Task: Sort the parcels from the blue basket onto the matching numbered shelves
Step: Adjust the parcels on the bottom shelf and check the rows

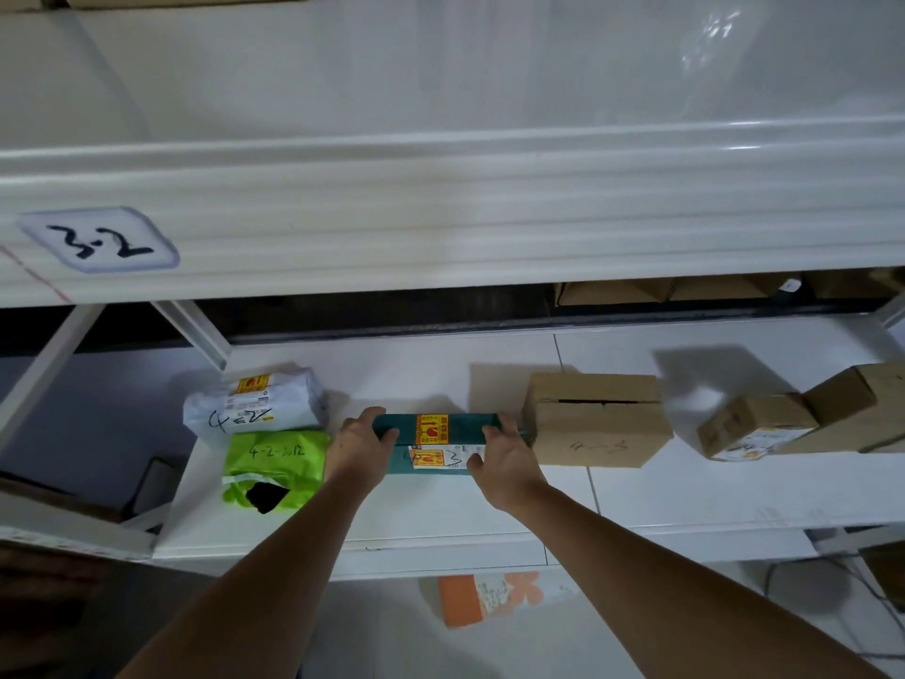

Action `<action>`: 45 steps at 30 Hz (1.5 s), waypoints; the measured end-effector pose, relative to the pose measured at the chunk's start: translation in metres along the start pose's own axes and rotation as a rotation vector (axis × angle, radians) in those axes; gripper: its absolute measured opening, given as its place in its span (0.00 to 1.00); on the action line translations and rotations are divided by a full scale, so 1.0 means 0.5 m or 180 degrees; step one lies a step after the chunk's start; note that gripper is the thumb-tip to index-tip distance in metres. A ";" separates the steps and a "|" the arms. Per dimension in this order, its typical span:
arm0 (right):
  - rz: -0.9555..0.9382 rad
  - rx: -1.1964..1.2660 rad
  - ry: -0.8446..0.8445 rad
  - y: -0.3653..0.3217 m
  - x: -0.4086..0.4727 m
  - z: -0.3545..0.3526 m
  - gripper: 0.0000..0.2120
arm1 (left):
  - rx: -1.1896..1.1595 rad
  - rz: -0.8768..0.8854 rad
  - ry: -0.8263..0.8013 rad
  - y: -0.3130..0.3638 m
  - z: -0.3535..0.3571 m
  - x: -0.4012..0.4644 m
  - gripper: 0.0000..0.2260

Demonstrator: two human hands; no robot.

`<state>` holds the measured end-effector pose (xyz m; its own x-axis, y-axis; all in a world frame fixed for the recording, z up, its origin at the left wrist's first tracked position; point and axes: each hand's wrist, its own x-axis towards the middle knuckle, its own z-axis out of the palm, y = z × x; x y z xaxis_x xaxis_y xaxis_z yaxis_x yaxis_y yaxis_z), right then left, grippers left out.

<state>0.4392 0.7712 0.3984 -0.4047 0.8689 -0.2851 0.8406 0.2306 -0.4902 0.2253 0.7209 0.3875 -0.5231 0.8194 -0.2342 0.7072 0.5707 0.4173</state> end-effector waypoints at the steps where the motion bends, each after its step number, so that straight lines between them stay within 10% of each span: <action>1: 0.0001 -0.0005 -0.0004 -0.001 0.009 -0.003 0.18 | -0.0057 -0.0009 0.0020 0.001 0.001 -0.001 0.20; 31: -0.0427 -0.0417 0.0105 0.006 -0.004 -0.074 0.20 | 0.0266 -0.0286 0.0126 -0.007 -0.051 -0.022 0.22; 41: 0.0073 -0.0544 0.1034 0.275 0.001 -0.311 0.13 | 0.0371 0.0445 0.0120 0.232 0.008 -0.057 0.24; 45: 0.0777 -0.0128 0.0807 0.371 -0.013 -0.335 0.27 | 0.0296 0.0818 -0.0075 0.353 0.065 -0.075 0.20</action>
<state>0.6581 0.8816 0.4473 -0.0921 0.9805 -0.1737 0.9170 0.0155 -0.3986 0.3851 0.7927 0.4416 -0.3104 0.9384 -0.1520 0.8565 0.3455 0.3834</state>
